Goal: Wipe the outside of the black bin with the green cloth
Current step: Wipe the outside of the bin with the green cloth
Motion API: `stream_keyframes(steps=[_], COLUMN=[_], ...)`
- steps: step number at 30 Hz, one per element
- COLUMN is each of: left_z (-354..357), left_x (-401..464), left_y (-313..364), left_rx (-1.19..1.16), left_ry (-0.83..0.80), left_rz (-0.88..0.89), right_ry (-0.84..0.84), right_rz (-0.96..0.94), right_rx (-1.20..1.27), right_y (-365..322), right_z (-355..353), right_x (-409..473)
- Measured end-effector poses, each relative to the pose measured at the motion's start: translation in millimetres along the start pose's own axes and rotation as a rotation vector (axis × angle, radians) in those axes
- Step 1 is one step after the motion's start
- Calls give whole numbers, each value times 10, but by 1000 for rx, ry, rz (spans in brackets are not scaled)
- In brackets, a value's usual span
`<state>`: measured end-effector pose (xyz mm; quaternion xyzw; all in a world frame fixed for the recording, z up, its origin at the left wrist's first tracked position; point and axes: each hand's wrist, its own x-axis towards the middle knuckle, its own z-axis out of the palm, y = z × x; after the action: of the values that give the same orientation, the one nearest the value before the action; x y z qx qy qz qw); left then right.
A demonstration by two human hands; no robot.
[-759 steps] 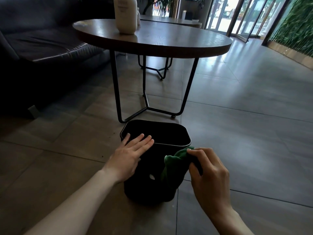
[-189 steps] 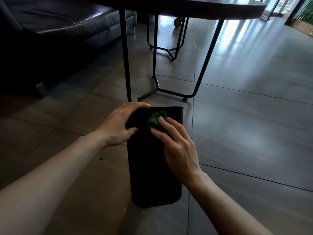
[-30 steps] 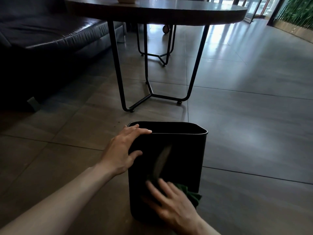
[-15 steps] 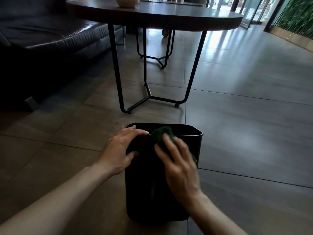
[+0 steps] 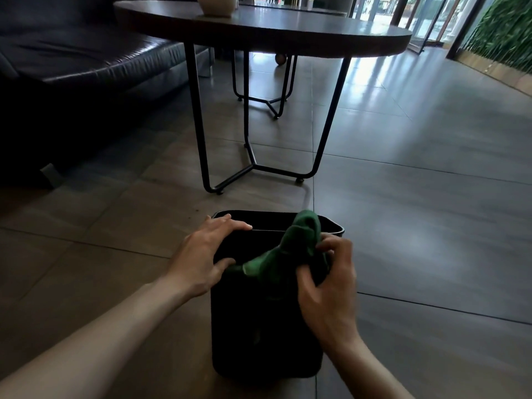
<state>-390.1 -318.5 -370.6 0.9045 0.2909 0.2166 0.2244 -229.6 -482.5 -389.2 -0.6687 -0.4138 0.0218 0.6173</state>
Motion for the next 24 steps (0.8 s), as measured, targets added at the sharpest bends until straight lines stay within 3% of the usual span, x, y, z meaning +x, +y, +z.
stream_keyframes(steps=[2, 5, 8, 12, 17, 20, 24], left_z=[2, 8, 19, 16, 19, 15, 17], left_x=[-1, 3, -3, -9, 4, -7, 3], left_y=[-4, -15, -35, -42, -28, -16, -4], left_rx=[5, 5, 14, 3, 5, -4, -7], left_ry=[1, 2, 2, -1, -1, -6, 3], left_rz=[6, 13, 32, 27, 12, 14, 5], right_ry=[4, -70, -297, -644, -878, -808, -417], right_rz=[-38, -303, -547, -755, -1168, -1129, -718], right_rx=[-62, -486, -776, -851, -941, -848, -709], right_y=[1, 107, 208, 505, 860, 748, 394], right_z=[36, 103, 179, 152, -94, -84, 38], right_x=[28, -101, -164, -423, -649, -403, 213])
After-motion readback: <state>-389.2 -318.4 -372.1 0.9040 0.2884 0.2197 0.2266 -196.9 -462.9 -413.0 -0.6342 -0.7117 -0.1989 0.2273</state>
